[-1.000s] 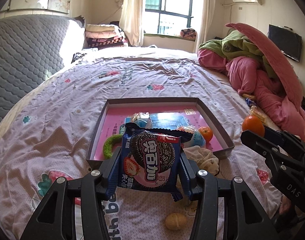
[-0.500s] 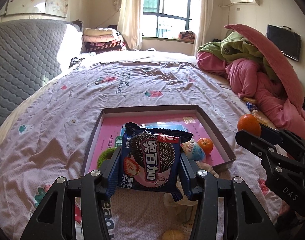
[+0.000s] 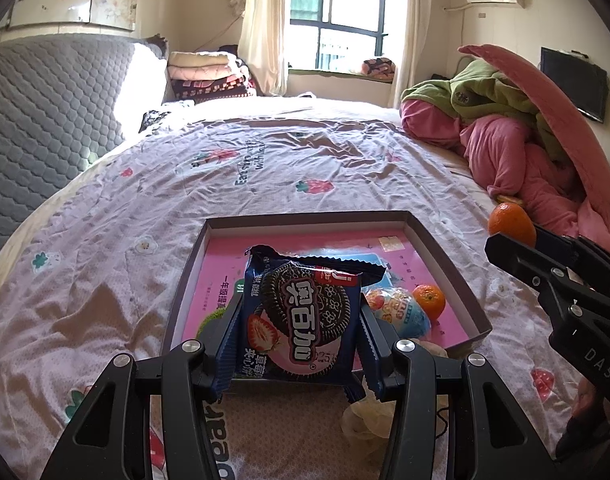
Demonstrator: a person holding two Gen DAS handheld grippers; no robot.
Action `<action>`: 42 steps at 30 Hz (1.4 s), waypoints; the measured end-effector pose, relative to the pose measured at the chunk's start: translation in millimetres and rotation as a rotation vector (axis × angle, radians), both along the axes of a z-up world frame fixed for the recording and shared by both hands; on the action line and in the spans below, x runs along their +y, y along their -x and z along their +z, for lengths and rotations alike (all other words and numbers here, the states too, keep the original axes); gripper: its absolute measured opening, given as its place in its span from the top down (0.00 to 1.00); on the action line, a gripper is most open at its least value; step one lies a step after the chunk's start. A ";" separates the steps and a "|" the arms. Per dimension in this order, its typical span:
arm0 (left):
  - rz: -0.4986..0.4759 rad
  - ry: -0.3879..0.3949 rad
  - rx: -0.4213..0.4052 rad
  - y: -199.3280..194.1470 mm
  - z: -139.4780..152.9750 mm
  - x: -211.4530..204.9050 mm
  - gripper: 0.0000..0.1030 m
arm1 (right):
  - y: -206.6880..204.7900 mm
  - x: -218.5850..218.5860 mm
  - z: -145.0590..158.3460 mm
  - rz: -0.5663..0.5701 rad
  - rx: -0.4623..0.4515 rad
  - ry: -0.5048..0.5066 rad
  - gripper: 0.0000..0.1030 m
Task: Organize objects
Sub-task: 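Carry the snack packet and orange over the pink tray with both tools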
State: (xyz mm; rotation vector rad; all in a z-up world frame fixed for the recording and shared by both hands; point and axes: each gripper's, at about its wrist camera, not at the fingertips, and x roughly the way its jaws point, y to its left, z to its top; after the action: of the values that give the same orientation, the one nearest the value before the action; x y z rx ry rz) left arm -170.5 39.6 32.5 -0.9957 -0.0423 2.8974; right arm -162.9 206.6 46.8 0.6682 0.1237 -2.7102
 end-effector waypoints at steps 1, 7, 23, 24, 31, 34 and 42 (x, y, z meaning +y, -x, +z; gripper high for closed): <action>0.001 0.003 -0.001 2.3 -0.6 -0.3 0.49 | 1.7 0.7 0.1 -0.004 0.003 0.000 0.63; 0.006 0.009 -0.001 14.7 -1.5 -2.9 0.49 | 11.4 3.6 1.1 -0.016 0.002 0.000 0.63; -0.005 0.013 -0.048 35.5 -26.2 3.6 0.49 | 25.7 8.7 -22.7 -0.028 -0.119 -0.025 0.63; -0.007 0.013 -0.053 36.4 -28.4 3.6 0.49 | 27.0 8.8 -25.5 -0.027 -0.132 -0.026 0.63; -0.009 0.013 -0.087 40.4 -42.1 2.2 0.49 | 34.4 9.8 -42.2 -0.036 -0.214 -0.053 0.63; -0.010 0.013 -0.097 41.2 -46.2 2.3 0.49 | 35.2 10.2 -47.1 -0.037 -0.237 -0.063 0.63; -0.021 0.024 -0.117 44.5 -53.6 6.2 0.49 | 40.1 8.5 -60.5 -0.036 -0.296 -0.097 0.63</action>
State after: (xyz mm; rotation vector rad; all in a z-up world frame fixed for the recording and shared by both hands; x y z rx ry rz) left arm -215.0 45.8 -21.1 -1.1614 -0.0035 2.8245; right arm -203.0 215.0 -13.7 1.0995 0.1711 -2.6163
